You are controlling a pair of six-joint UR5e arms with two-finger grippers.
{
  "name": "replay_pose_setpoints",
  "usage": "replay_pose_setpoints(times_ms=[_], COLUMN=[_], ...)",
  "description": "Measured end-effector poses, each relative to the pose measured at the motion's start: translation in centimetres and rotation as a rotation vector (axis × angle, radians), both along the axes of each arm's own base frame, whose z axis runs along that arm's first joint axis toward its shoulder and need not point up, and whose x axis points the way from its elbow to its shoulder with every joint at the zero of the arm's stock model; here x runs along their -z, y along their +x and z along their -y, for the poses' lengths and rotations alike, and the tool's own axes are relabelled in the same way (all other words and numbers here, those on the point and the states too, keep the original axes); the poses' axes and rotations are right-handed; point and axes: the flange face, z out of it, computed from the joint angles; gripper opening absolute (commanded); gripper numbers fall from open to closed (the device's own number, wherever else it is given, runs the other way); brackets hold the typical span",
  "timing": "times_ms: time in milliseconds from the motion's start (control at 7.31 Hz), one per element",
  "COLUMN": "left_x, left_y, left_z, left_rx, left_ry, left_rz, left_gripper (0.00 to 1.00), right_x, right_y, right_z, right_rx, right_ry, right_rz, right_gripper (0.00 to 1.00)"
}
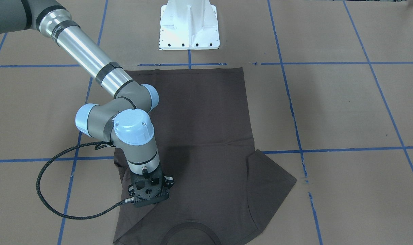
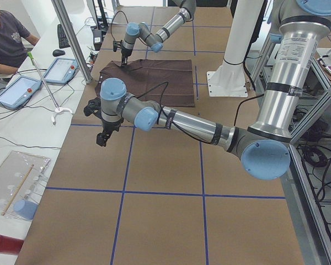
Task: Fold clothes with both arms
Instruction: 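Fold the sleeve nearest the right gripper inward onto the shirt body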
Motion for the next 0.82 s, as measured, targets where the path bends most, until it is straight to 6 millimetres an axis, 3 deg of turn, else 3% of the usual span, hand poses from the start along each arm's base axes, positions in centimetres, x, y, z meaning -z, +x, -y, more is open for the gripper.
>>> replay_pose_setpoints(times_ms=[411, 548, 821], left_x=[0.7, 1.8, 6.1], left_y=[0.8, 3.1, 11.2], left_z=[0.4, 1.2, 2.8], left_rx=[0.018, 0.029, 0.063], left_ry=[0.003, -0.006, -0.087], left_rz=[-0.018, -0.046, -0.123], left_gripper=[1.00, 1.00, 1.00], right_x=[0.3, 0.0, -2.2], right_y=[0.1, 1.7, 8.3], right_z=[-0.2, -0.3, -2.6], right_rx=[0.006, 0.033, 0.072], right_ry=[-0.060, -0.145, -0.316], right_rz=[0.049, 0.099, 0.122], right_gripper=[1.00, 1.00, 1.00])
